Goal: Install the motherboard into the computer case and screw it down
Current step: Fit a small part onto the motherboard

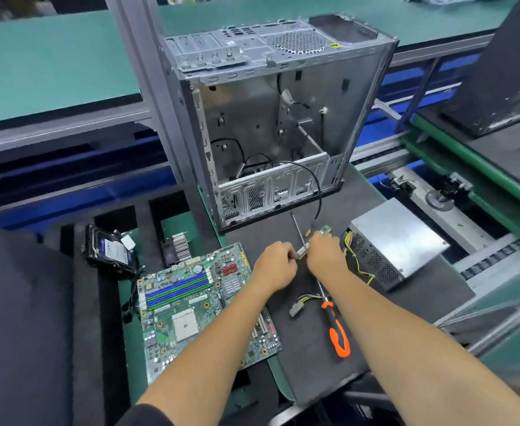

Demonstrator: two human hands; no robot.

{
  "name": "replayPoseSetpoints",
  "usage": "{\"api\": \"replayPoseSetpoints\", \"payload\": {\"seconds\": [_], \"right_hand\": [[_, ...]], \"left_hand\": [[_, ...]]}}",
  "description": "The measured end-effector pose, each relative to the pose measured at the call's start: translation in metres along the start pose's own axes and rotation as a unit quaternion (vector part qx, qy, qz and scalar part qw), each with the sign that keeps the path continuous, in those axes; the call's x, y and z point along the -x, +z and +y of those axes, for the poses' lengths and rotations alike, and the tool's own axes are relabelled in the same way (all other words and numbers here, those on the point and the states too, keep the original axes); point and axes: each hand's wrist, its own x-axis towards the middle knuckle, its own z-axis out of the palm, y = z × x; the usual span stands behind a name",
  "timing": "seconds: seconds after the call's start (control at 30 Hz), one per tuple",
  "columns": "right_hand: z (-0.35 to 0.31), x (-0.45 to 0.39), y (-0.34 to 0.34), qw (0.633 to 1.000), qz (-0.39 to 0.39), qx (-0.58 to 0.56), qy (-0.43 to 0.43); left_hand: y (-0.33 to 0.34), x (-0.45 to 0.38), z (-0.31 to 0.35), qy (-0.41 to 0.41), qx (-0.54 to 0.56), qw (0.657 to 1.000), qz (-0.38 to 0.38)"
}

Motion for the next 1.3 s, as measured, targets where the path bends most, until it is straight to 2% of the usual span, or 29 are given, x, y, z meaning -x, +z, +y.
{"api": "replayPoseSetpoints", "payload": {"seconds": [0.33, 0.43, 0.5, 0.63, 0.8, 0.9, 1.0, 1.07, 1.17, 1.3], "right_hand": [[-0.003, -0.008, -0.019, 0.997, -0.008, 0.07, -0.013], [-0.015, -0.005, -0.029, 0.999, 0.014, 0.031, 0.0], [-0.033, 0.003, -0.036, 0.999, 0.042, -0.004, -0.02], [-0.085, 0.029, -0.044, 0.986, 0.055, -0.101, -0.123], [-0.148, 0.076, -0.041, 0.935, -0.033, -0.134, -0.328], [-0.173, 0.099, -0.035, 0.903, -0.073, -0.124, -0.405], [-0.186, 0.117, -0.022, 0.876, -0.105, -0.095, -0.461], [-0.189, 0.125, -0.01, 0.867, -0.108, -0.06, -0.482], [-0.188, 0.133, 0.005, 0.861, -0.111, -0.055, -0.493], [-0.178, 0.135, 0.021, 0.858, -0.113, -0.072, -0.496]], "left_hand": [[-0.026, 0.007, -0.019, -0.018, 0.027, 0.999, 0.024], [-0.034, 0.013, -0.028, -0.023, 0.035, 0.998, 0.045], [-0.04, 0.02, -0.036, -0.032, 0.046, 0.996, 0.064], [-0.06, 0.039, -0.053, -0.076, 0.108, 0.984, 0.121], [-0.1, 0.075, -0.09, -0.13, 0.15, 0.961, 0.191], [-0.122, 0.103, -0.115, -0.181, 0.258, 0.926, 0.208], [-0.129, 0.135, -0.13, -0.22, 0.404, 0.872, 0.168], [-0.126, 0.151, -0.138, -0.238, 0.451, 0.849, 0.14], [-0.116, 0.164, -0.147, -0.223, 0.463, 0.85, 0.12], [-0.101, 0.174, -0.155, -0.227, 0.444, 0.853, 0.152]]}}
